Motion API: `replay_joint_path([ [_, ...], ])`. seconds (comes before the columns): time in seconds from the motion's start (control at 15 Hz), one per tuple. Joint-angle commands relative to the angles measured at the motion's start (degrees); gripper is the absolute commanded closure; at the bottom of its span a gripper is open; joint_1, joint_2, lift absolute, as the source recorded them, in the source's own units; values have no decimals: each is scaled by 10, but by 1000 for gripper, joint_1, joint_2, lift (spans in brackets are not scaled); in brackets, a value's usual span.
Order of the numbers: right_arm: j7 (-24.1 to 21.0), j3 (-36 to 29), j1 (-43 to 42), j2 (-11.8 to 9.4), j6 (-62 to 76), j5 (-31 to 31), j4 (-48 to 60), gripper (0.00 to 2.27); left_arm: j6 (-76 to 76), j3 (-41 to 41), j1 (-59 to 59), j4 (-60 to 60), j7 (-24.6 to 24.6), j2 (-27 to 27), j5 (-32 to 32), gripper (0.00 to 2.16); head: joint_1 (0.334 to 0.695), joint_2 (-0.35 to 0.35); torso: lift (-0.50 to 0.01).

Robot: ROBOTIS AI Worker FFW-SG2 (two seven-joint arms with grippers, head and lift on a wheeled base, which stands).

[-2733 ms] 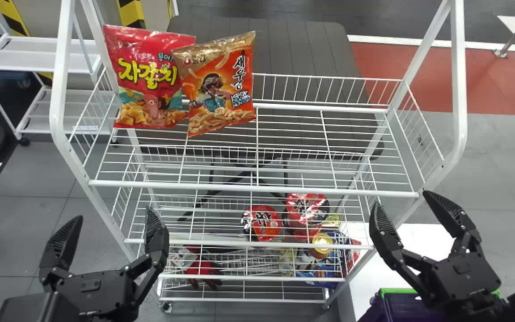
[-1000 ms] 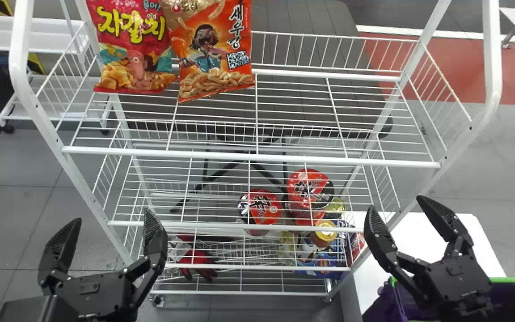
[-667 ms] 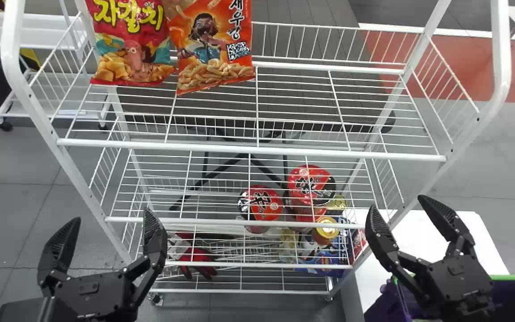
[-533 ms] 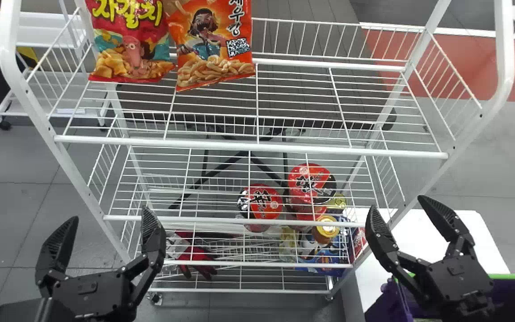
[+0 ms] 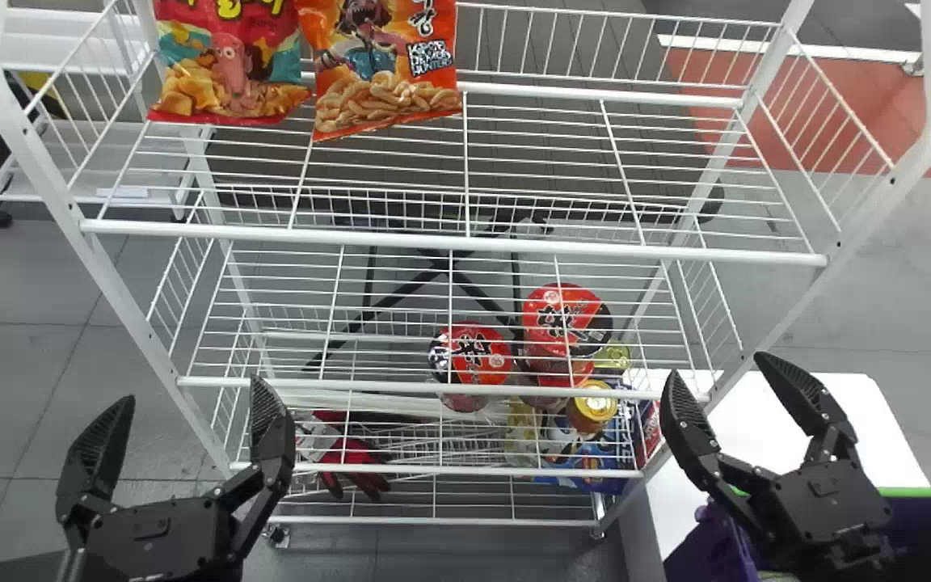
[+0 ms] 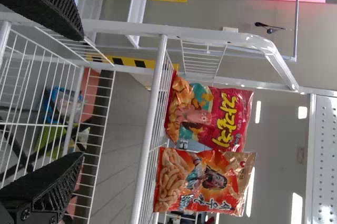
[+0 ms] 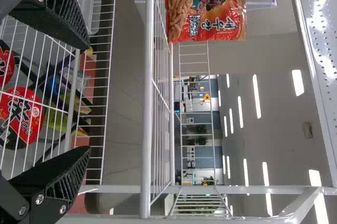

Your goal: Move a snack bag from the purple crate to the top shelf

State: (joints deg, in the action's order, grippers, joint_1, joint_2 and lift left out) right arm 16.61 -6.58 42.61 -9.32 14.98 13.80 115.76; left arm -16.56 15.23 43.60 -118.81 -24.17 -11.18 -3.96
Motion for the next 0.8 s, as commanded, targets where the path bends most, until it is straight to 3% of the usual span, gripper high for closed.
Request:
replay_joint_path([
  [0.0, 0, 0, 0, 0, 0, 0, 0, 144, 0, 0, 1, -3, -2, -2, -1, -1, 695, -89, -193],
  [0.73, 4, 2, 3, -4, -2, -1, 0, 144, -16, 0, 12, -11, -4, -4, -1, -1, 695, -84, -237],
])
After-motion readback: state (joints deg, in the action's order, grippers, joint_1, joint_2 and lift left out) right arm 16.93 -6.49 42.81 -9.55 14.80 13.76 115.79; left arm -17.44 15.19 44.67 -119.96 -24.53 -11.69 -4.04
